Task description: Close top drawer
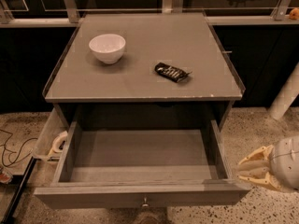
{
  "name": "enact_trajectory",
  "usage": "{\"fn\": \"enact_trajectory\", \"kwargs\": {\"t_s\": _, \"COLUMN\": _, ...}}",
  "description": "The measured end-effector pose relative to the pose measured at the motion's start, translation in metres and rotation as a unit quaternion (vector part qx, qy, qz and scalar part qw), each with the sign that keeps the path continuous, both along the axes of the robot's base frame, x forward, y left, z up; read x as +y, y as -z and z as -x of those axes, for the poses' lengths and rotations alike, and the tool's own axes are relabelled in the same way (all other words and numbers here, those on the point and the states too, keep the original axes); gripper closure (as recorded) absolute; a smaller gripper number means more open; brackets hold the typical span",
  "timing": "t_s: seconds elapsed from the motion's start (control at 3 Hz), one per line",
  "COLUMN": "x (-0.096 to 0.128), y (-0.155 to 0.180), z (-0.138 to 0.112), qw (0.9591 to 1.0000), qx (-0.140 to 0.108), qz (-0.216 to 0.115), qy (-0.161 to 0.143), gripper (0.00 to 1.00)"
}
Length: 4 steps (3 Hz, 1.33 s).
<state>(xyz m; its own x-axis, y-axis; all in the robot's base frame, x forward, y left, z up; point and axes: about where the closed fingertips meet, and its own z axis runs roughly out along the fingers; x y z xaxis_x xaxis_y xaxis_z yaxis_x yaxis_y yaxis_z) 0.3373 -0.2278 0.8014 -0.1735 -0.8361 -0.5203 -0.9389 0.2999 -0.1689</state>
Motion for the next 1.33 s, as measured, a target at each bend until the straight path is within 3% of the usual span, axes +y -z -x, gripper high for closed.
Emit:
{"fn": "enact_trajectory", "kwargs": {"t_s": 0.33, "x": 0.0, "y": 0.0, "z": 0.0, "qw": 1.0, "qx": 0.0, "qz": 0.0, "qy": 0.0, "gripper": 1.0}}
{"fn": "enact_trajectory", "kwargs": {"t_s": 0.67, "x": 0.0, "y": 0.011, "z": 0.002, "qw": 0.9999, "qx": 0.008, "qz": -0.009, "qy": 0.008, "gripper": 1.0}}
{"fn": "enact_trajectory", "kwargs": {"t_s": 1.33, "x": 0.028, "y": 0.117, "z": 0.021, "qw": 0.9942, "qx": 0.055, "qz": -0.082, "qy": 0.044, "gripper": 1.0}}
